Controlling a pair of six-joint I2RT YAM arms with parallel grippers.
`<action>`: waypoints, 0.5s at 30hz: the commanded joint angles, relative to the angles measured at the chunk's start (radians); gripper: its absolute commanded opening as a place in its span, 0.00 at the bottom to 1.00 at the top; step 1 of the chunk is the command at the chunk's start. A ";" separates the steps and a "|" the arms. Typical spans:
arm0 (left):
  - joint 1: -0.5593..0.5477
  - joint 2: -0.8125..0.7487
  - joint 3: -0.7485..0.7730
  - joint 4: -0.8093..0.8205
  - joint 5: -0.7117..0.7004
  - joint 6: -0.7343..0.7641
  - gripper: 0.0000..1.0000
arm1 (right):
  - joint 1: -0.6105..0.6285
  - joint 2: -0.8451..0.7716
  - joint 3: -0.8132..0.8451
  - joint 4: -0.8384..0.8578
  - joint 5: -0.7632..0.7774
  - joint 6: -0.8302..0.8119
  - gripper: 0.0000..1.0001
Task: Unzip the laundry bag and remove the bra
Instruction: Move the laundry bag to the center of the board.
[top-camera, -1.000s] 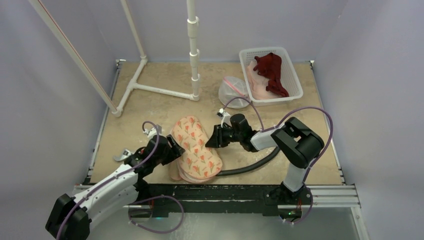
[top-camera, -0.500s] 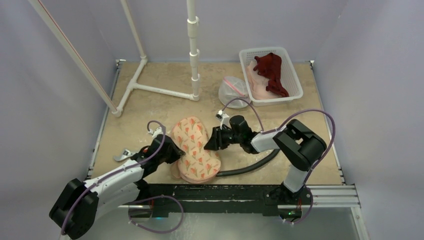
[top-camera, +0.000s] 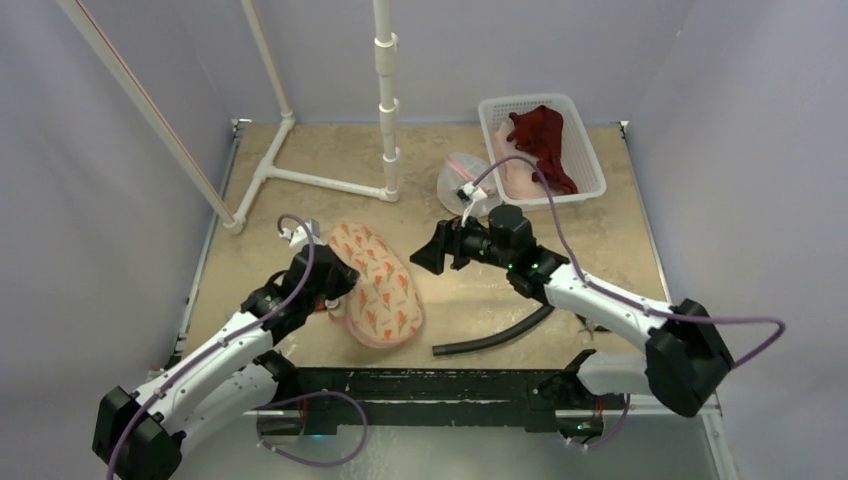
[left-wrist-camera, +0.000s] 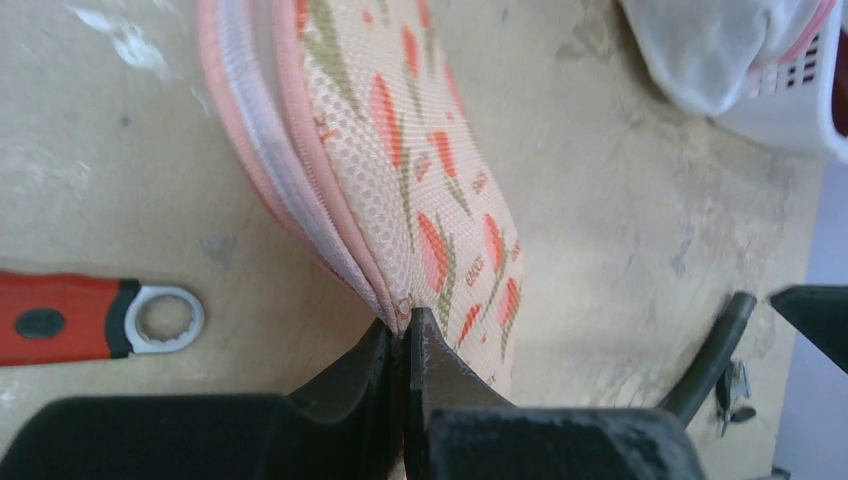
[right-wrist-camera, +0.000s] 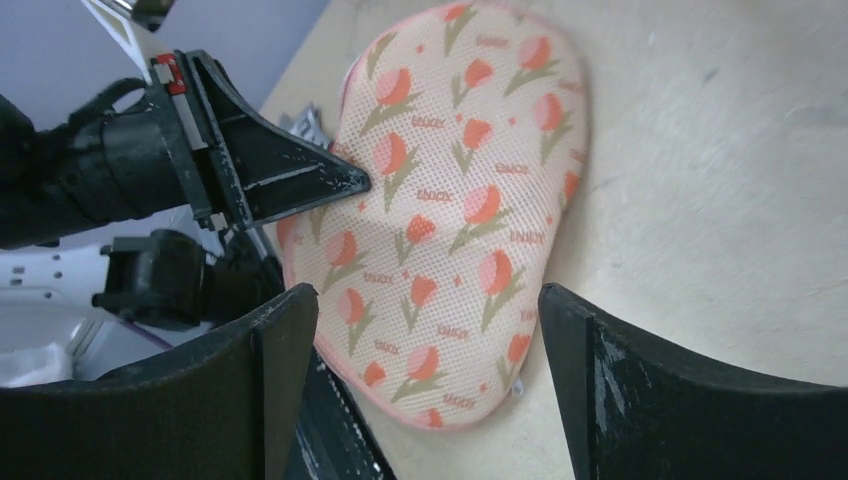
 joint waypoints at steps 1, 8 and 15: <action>0.003 0.041 0.110 -0.069 -0.175 0.034 0.00 | -0.011 -0.113 0.024 -0.122 0.123 -0.054 0.84; 0.020 0.074 0.183 0.008 -0.356 0.003 0.00 | -0.011 -0.205 -0.097 -0.075 0.166 -0.046 0.83; 0.178 0.162 0.247 0.212 -0.343 0.050 0.00 | -0.011 -0.223 -0.167 -0.019 0.161 -0.045 0.82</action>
